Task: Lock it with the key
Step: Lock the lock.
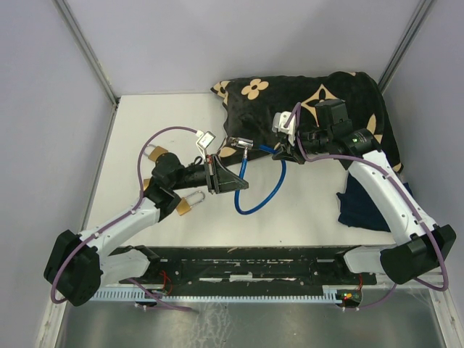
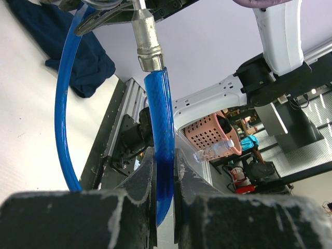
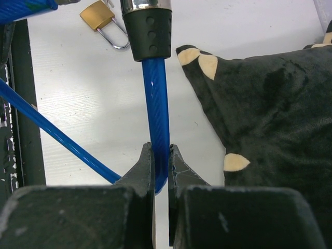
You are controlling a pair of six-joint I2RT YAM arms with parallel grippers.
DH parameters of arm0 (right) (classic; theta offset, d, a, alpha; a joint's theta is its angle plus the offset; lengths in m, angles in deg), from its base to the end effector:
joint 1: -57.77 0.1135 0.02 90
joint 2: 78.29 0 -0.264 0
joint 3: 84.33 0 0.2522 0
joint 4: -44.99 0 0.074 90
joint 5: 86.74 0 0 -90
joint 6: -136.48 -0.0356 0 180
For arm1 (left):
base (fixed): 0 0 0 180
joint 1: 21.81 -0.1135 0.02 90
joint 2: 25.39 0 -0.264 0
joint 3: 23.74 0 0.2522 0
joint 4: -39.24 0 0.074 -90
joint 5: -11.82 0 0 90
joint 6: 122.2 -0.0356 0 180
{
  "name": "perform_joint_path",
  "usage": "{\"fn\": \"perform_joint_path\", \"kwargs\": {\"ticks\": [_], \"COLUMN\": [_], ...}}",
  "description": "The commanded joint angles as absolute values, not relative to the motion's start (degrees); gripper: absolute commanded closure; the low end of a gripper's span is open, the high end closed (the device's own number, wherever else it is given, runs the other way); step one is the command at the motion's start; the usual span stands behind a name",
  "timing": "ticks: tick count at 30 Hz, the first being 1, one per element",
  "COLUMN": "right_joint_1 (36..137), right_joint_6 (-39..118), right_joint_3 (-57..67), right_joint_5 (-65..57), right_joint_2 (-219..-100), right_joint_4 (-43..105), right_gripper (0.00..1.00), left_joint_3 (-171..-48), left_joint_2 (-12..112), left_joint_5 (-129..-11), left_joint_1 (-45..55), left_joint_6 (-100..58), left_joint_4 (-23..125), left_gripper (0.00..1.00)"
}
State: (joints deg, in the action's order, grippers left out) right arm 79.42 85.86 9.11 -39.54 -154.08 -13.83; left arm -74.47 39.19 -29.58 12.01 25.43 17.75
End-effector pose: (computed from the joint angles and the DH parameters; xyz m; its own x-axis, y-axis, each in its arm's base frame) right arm 0.2429 0.1224 0.3800 0.0004 -0.5007 -0.8656 -0.9649 0.2272 -0.1319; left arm 0.1914 -0.1603 0.3045 -0.7734 -0.1542 -0.6149 0.6210 0.0101 -0.7837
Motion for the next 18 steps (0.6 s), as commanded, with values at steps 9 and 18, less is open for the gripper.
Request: {"fn": "perform_joint_path", "kwargs": {"ticks": [9,18], "right_joint_1": [79.57,79.63], "right_joint_6": [84.36,87.51], "right_joint_3": [11.12,10.93], "right_joint_5": [-38.84,-40.81], "right_joint_2": [-151.76,-151.68], "right_joint_4": [-10.62,-12.84], "right_gripper": [0.98,0.98], "left_joint_3": [-74.81,-74.9], "left_joint_2": [38.96,39.96], "left_joint_5": [-29.09,-29.84], "left_joint_1": [11.41,11.26], "left_joint_6": [26.97,27.62], "left_joint_4": [18.96,17.89], "left_gripper": [0.97,0.97]}}
